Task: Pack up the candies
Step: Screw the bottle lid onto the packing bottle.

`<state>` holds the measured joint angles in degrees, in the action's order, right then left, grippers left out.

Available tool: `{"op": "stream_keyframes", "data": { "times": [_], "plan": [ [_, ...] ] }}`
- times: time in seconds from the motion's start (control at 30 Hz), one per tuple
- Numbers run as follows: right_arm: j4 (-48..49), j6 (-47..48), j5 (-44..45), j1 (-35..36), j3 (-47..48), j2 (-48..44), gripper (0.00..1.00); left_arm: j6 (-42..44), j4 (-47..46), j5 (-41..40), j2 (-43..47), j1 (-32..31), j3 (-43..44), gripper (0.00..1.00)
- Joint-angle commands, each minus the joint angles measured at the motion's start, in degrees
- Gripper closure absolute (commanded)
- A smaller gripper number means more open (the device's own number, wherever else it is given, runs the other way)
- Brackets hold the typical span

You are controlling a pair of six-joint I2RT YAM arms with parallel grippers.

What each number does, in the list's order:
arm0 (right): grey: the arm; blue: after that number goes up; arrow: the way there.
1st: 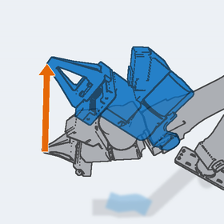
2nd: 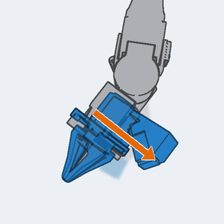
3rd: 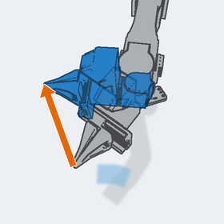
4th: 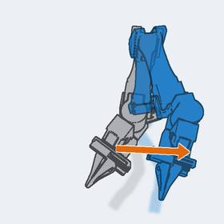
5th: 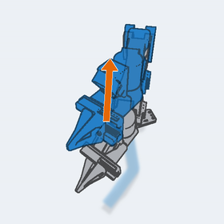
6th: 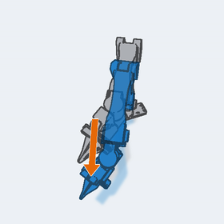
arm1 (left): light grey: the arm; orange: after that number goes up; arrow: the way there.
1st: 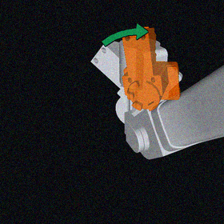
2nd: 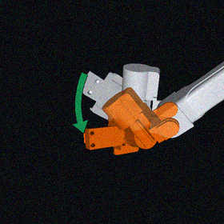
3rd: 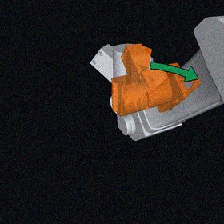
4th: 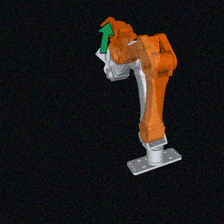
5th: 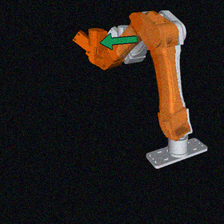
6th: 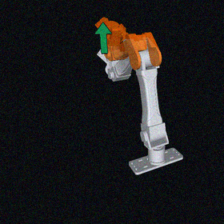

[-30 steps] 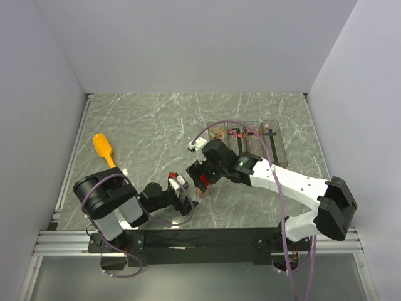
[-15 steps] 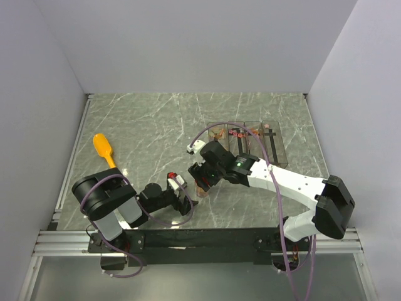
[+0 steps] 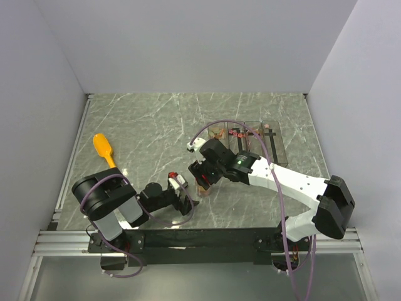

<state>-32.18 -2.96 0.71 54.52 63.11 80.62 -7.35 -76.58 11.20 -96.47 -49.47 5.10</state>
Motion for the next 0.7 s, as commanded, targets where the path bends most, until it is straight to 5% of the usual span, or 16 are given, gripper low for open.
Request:
{"op": "stream_keyframes", "data": {
  "times": [0.0, 0.57, 0.67],
  "plan": [
    [3.9, -1.4, -0.1, 0.4, 0.2, -0.6, 0.55, -1.3, -30.3, 2.5, 1.3, -0.3, 2.1, 0.01],
    [6.3, -4.6, -3.8, 0.4, -2.9, -1.0, 0.59, -0.1, -30.3, 5.8, -4.3, -0.4, 10.7, 0.01],
    [6.3, -5.0, -4.1, 0.4, -3.0, -0.9, 0.6, 0.1, -30.3, 6.2, -5.1, -0.4, 11.2, 0.08]
  ]
}}
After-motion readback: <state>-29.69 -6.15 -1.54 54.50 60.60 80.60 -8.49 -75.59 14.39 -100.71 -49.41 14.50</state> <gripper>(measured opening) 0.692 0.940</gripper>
